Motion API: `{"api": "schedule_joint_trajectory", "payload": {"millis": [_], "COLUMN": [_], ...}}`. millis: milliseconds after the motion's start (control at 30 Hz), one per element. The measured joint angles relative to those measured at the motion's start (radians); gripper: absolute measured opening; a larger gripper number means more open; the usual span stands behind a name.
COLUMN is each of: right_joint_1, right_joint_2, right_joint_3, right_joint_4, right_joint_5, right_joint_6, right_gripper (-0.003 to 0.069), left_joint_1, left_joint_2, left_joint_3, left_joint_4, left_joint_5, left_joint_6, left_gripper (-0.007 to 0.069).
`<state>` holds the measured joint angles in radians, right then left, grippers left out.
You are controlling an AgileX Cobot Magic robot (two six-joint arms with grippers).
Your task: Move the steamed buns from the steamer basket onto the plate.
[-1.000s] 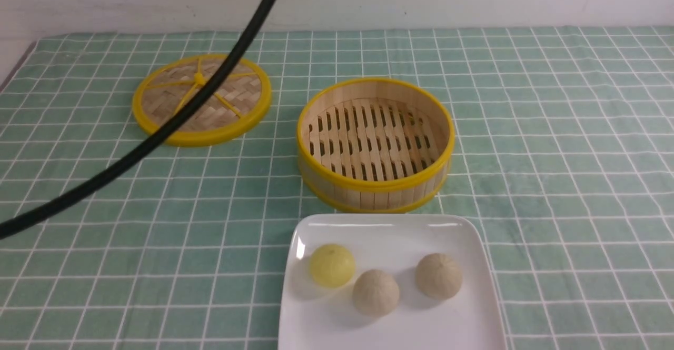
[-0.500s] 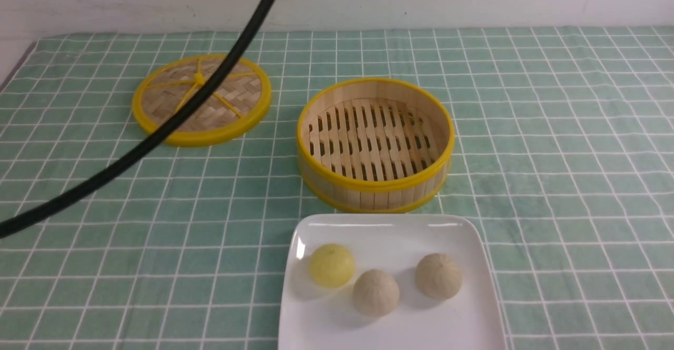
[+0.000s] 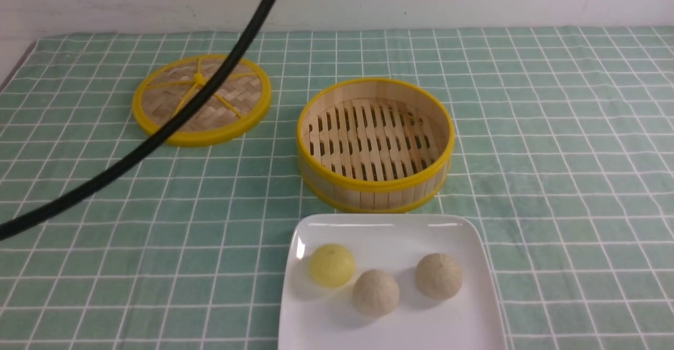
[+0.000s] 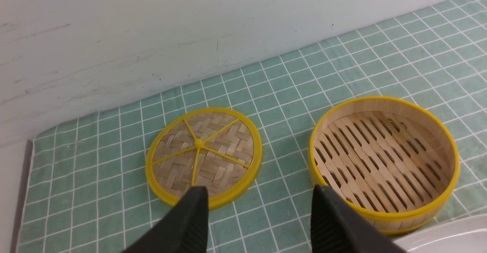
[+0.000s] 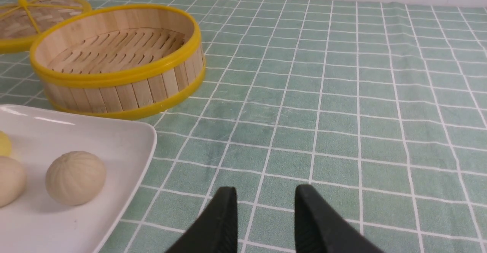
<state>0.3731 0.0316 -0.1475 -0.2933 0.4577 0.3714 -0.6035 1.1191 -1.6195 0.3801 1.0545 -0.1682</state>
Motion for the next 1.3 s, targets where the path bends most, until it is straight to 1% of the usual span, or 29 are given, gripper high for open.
{"api": "schedule_joint_trajectory", "payload": {"millis": [200,400,467,533,667,767,967,1100,1300], "right_joint_1": [0.000,0.000,0.000,0.000,0.000,0.000,0.000,0.000,-0.003], "right_joint_2": [0.000,0.000,0.001,0.001,0.001,0.001,0.001,0.001,0.001], "right_joint_3": [0.004,0.069,0.098,0.115,0.136,0.136,0.140,0.156,0.159], "right_joint_4": [0.000,0.107,0.115,0.112,0.049,0.028,0.007,-0.026,-0.027], "right_joint_5": [-0.002,0.002,0.002,0.003,-0.001,-0.002,-0.005,-0.039,-0.058], "right_joint_6": [0.000,0.000,0.000,0.000,0.000,0.000,0.000,0.000,-0.022], "right_gripper": [0.0239,0.0239,0.0239,0.0239,0.0239,0.0239,0.0239,0.0239,0.0239], "left_joint_1": [0.000,0.000,0.000,0.000,0.000,0.000,0.000,0.000,0.000], "left_joint_2": [0.000,0.000,0.000,0.000,0.000,0.000,0.000,0.000,0.000], "left_joint_3": [0.000,0.000,0.000,0.000,0.000,0.000,0.000,0.000,0.000], "left_joint_4": [0.000,0.000,0.000,0.000,0.000,0.000,0.000,-0.001,-0.002], "left_joint_5": [0.001,0.001,0.001,0.001,0.002,0.003,0.006,0.009,0.015], "left_joint_6": [0.000,0.000,0.000,0.000,0.000,0.000,0.000,0.000,-0.001], "left_gripper": [0.0386,0.0386,0.0386,0.0386,0.0386,0.0386,0.0386,0.0386,0.0386]}}
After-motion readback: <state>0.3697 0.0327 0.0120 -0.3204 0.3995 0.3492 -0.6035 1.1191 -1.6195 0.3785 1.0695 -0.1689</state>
